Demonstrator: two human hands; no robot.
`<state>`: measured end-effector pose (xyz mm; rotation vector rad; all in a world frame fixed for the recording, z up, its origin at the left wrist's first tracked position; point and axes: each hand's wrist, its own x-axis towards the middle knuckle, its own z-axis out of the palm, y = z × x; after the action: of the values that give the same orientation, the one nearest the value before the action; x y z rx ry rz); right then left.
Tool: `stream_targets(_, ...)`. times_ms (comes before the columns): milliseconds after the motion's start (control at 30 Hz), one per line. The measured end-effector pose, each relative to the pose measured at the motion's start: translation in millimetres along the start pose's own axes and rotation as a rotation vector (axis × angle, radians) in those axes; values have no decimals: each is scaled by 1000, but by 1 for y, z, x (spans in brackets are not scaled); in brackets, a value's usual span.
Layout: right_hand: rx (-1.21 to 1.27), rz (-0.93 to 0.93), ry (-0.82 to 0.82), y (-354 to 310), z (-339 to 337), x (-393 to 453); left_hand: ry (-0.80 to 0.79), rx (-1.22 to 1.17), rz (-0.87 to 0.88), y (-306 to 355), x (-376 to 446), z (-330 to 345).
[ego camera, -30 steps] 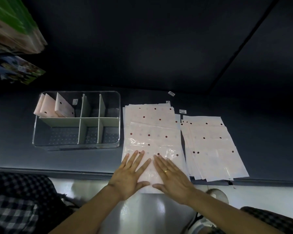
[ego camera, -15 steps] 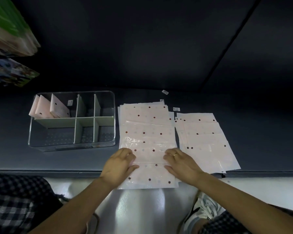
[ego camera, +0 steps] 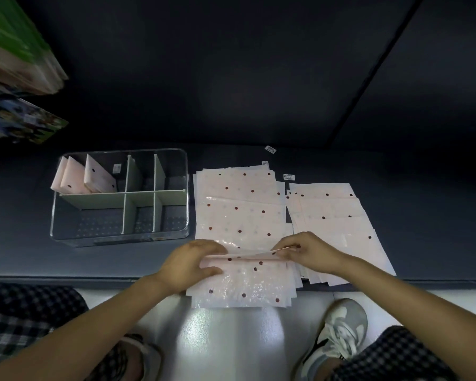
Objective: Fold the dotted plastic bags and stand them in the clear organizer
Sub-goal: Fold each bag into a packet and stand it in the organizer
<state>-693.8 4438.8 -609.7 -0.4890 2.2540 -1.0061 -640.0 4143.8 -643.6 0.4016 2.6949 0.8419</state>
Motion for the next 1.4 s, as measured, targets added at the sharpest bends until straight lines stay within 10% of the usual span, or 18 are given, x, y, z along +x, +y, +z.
stream_targets(467, 576, 320, 442, 27, 18, 9, 288, -646, -564, 11, 19, 27)
stream_targets(733, 159, 466, 668, 24, 35, 37, 445, -539, -710, 37, 23, 31)
stream_targets(867, 68, 543, 665, 25, 36, 43, 592, -126, -447, 66, 5, 45)
stream_targets(967, 38, 545, 663, 25, 36, 45, 283, 138, -102, 70, 9, 55)
stream_targets(1133, 94, 523, 655, 19, 33, 40, -119, 434, -149, 51, 29, 62)
stream_targets(1267, 99, 286, 1059, -2, 48, 30, -162, 456, -118, 36, 25, 64)
stream_targets(1400, -103, -57, 547, -25, 81, 44, -169, 474, -114, 36, 25, 67)
